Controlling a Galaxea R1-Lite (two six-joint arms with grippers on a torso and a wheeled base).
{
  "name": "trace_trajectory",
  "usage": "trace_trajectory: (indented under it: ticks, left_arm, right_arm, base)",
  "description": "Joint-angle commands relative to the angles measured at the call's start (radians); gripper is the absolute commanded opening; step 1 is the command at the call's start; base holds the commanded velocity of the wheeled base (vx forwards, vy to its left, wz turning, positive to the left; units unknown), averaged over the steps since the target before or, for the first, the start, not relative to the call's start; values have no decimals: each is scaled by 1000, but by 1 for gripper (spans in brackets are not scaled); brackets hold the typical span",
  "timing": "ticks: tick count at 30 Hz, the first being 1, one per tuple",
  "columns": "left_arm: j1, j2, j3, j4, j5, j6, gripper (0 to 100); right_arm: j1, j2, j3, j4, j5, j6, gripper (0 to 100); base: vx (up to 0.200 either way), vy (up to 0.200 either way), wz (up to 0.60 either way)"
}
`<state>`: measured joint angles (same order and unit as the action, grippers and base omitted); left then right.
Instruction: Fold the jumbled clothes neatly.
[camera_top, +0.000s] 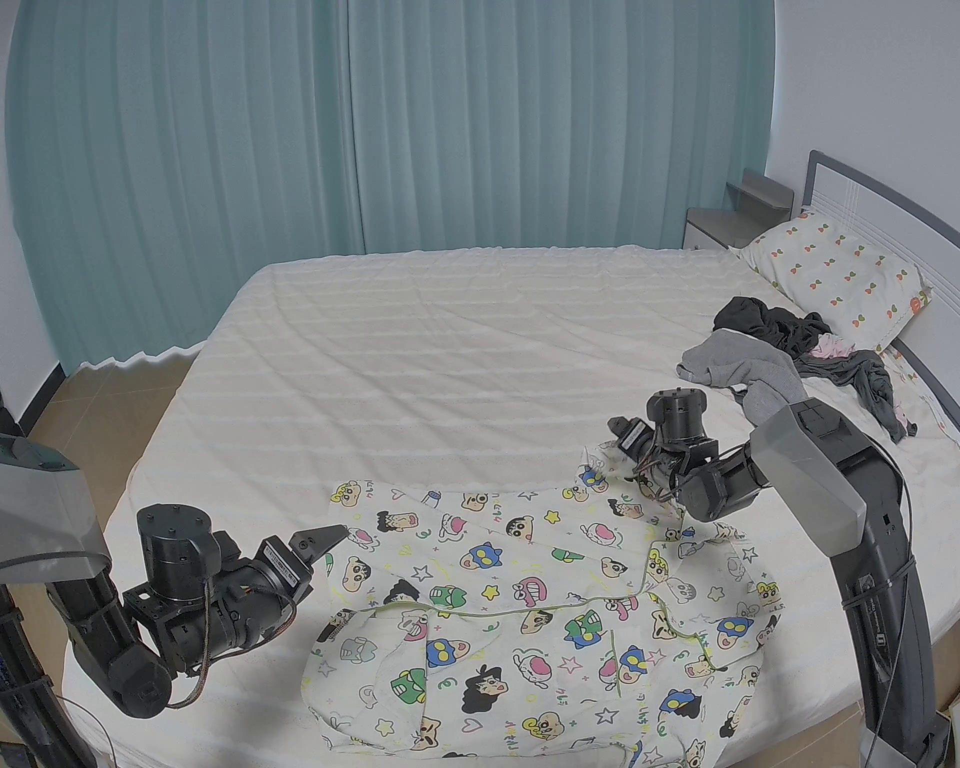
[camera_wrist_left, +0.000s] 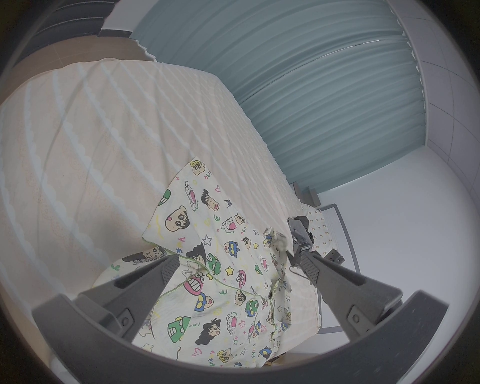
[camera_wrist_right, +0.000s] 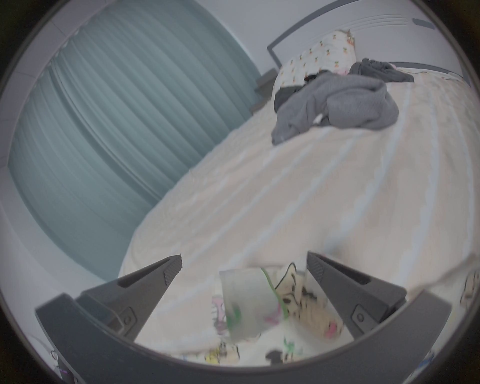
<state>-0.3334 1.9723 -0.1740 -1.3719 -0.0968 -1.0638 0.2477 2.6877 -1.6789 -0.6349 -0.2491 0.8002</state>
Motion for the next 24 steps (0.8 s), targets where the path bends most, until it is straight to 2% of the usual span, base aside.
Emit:
trace_trajectory:
  ticks: [1, 8, 12, 13, 15, 24]
  left_arm:
    - [1, 5, -1, -1, 0, -1, 100]
    - [2, 5, -1, -1, 0, -1, 100]
    - [4, 6, -1, -1, 0, -1, 100]
    - [4, 6, -1, -1, 0, -1, 100]
    - [4, 5, -1, -1, 0, -1, 100]
    - [4, 5, 1, -1, 0, -1, 100]
  right_arm:
    - [-61, 35, -45, -22, -7, -3, 100]
    - [-91, 8, -2, -25, -5, -4, 100]
    - [-87, -52, 119, -17, 62, -18, 100]
    - [-85, -65, 166, -22, 114, -38, 100]
    - [-87, -72, 206, -20, 151, -58, 100]
    - [-87, -46, 231, 9, 176, -96, 100]
  base:
    - [0, 0, 0]
    - [0, 0, 0]
    - [0, 0, 0]
    - [0, 0, 0]
    - [0, 0, 0]
    - [0, 0, 0]
